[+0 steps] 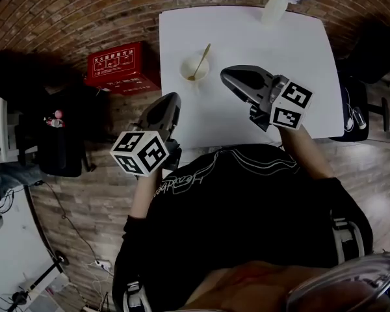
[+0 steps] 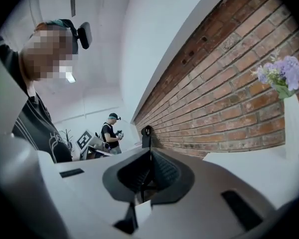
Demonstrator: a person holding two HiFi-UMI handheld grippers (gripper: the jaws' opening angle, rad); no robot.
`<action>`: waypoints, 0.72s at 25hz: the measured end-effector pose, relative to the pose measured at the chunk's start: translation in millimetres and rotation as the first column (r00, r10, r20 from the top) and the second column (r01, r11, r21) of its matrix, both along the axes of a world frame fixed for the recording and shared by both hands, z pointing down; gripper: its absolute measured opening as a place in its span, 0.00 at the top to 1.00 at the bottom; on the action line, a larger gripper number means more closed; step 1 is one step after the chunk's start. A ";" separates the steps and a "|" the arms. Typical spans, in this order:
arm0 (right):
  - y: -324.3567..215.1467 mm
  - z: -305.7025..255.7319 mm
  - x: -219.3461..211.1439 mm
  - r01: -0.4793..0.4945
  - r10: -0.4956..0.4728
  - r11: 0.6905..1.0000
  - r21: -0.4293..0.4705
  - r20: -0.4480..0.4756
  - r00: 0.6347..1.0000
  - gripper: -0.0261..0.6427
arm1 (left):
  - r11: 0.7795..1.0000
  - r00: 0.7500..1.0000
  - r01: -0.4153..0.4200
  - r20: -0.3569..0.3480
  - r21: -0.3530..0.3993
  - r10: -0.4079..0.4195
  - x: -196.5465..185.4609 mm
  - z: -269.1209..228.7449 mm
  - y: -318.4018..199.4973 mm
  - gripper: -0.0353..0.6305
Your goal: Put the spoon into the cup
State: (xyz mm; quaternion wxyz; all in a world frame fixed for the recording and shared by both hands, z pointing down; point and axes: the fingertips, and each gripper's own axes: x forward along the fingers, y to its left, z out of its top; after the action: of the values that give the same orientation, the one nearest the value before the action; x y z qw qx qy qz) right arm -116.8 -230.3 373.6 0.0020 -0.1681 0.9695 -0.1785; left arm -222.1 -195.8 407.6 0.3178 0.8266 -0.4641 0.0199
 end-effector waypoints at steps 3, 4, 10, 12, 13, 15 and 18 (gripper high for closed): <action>10.8 -1.5 1.9 0.019 -0.019 1.000 -0.021 0.023 1.000 0.97 | 0.999 1.000 -0.023 0.009 0.029 0.022 8.6 -8.3 3.4 0.94; 14.2 -1.5 1.4 0.026 -0.025 0.999 -0.022 0.027 0.999 0.97 | 0.999 0.999 -0.030 0.013 0.037 0.030 11.2 -10.1 4.8 0.94; 26.6 -1.6 1.1 0.045 -0.045 0.999 0.017 0.003 0.999 0.97 | 0.997 0.999 -0.049 0.014 0.056 0.048 20.5 -16.7 10.2 0.94; 25.3 -1.0 3.1 0.038 -0.038 0.999 0.016 -0.003 0.999 0.97 | 0.997 0.999 -0.051 0.015 0.064 0.051 21.1 -18.4 10.6 0.94; 24.4 -0.3 4.2 0.033 -0.033 0.999 0.014 -0.004 0.999 0.97 | 0.996 0.998 -0.054 0.017 0.068 0.053 21.7 -18.9 10.7 0.94; 22.9 1.0 6.1 0.022 -0.022 1.000 0.009 -0.004 1.000 0.97 | 0.995 0.998 -0.063 0.022 0.075 0.061 23.8 -19.1 11.0 0.94; 22.0 2.6 6.2 0.012 -0.012 1.000 -0.002 0.003 1.000 0.97 | 0.994 0.997 -0.076 0.027 0.083 0.074 26.4 -19.3 11.4 0.94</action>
State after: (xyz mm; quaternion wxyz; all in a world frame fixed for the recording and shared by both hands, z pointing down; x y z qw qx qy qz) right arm -110.5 -208.3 376.3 0.0022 -0.1622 0.9702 -0.1798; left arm -195.7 -184.4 388.3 0.2761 0.8558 -0.4369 0.0224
